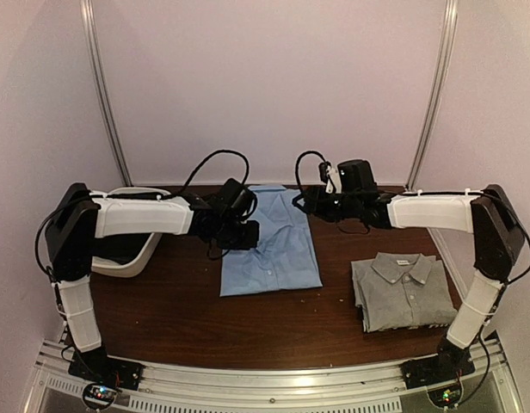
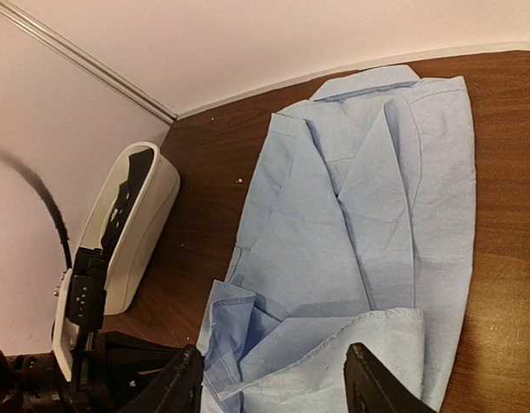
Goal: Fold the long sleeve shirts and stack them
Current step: Smooth out the 2/3-rectangle-folded shirt at the center of the board.
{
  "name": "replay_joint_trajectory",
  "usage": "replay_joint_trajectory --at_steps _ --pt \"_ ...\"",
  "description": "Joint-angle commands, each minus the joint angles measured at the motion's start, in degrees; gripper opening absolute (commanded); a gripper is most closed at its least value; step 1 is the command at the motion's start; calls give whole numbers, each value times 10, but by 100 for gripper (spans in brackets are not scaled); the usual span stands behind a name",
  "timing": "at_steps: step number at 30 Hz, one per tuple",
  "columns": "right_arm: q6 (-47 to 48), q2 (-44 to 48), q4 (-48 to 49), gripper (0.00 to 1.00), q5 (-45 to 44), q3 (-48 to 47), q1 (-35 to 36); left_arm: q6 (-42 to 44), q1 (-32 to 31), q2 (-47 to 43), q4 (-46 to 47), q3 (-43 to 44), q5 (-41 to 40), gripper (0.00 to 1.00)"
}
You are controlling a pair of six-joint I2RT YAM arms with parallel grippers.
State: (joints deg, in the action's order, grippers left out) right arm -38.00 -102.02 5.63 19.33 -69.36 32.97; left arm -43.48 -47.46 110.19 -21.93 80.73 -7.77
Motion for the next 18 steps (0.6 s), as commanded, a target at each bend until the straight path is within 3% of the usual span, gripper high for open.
replay_joint_trajectory --at_steps 1,6,12,18 --pt "23 36 -20 51 1 42 7 -11 -2 -34 48 -19 -18 0" --pt "25 44 -15 34 3 73 38 -12 -2 -37 58 -24 -18 0" --pt "28 -14 -1 32 32 55 54 -10 -2 -35 67 -26 -13 0" --pt "33 -118 -4 32 58 -28 59 -11 -3 -33 78 -29 -4 0"
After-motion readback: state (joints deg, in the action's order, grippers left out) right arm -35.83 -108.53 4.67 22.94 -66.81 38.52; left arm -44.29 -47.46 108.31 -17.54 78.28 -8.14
